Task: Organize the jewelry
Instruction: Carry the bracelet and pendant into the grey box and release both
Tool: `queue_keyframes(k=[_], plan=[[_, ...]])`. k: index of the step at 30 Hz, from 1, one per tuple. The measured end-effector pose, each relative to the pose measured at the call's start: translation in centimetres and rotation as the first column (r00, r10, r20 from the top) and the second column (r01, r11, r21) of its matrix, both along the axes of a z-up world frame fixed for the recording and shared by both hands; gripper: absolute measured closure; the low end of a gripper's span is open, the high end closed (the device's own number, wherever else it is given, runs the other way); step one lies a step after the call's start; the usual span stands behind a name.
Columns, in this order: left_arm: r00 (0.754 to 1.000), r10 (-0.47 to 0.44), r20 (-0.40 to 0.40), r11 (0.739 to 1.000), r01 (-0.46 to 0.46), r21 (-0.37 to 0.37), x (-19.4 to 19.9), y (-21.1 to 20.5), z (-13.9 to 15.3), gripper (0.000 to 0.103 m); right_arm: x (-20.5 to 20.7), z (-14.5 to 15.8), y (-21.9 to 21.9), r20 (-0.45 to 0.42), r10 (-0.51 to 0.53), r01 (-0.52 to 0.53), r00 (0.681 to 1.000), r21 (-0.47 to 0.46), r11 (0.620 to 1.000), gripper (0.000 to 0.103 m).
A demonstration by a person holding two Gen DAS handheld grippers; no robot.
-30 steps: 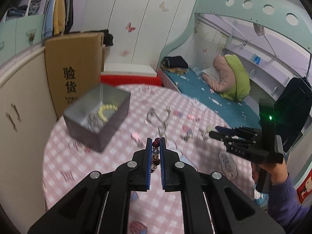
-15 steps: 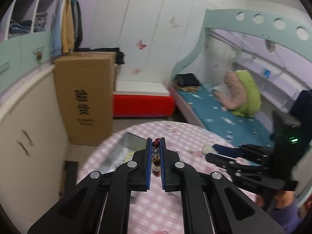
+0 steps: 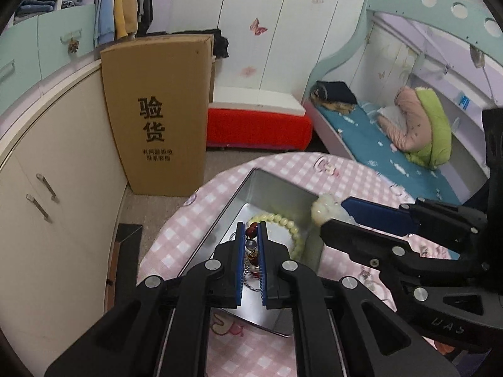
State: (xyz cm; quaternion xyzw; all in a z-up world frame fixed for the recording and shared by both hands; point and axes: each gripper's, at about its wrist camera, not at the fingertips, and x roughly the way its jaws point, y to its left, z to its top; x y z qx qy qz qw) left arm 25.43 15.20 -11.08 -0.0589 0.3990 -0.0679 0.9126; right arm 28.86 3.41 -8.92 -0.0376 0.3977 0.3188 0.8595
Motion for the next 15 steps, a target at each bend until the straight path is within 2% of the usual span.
queue_keyframes(k=[5,8,10,11,13,14,15], plan=[[1.0,0.017,-0.013,1.0,-0.017,0.009,0.2,0.1,-1.1,0.098,1.2,-1.2,0.9,-0.04,-0.01,0.009,0.999,-0.004,1.0,0.074],[0.999,0.03,-0.022,1.0,-0.031,-0.003,0.4,0.5,-1.4,0.094,1.6,-2.0,1.2,-0.057,-0.007,0.007,0.998,-0.012,1.0,0.074],[0.998,0.065,-0.015,0.998,-0.064,0.018,0.2,0.9,-1.3,0.081,1.7,-2.4,1.2,-0.068,-0.01,0.009,0.998,-0.01,1.0,0.074],[0.997,0.081,-0.005,0.997,-0.081,0.02,0.1,1.2,-1.1,0.078,1.9,-2.6,1.1,-0.079,-0.008,0.008,0.997,-0.001,1.0,0.074],[0.993,0.119,0.015,0.993,-0.119,0.005,-0.4,1.8,-0.6,0.061,2.1,-2.9,1.1,-0.098,-0.003,0.004,0.995,0.008,1.0,0.074],[0.99,0.137,0.025,0.991,-0.137,-0.002,-0.5,2.1,-0.3,0.057,2.1,-3.0,1.1,-0.1,-0.003,0.004,0.995,0.007,1.0,0.074],[0.986,0.158,0.043,0.987,-0.158,-0.018,-0.8,2.7,0.1,0.048,2.1,-3.2,1.2,-0.103,-0.003,0.003,0.995,0.002,1.0,0.074]])
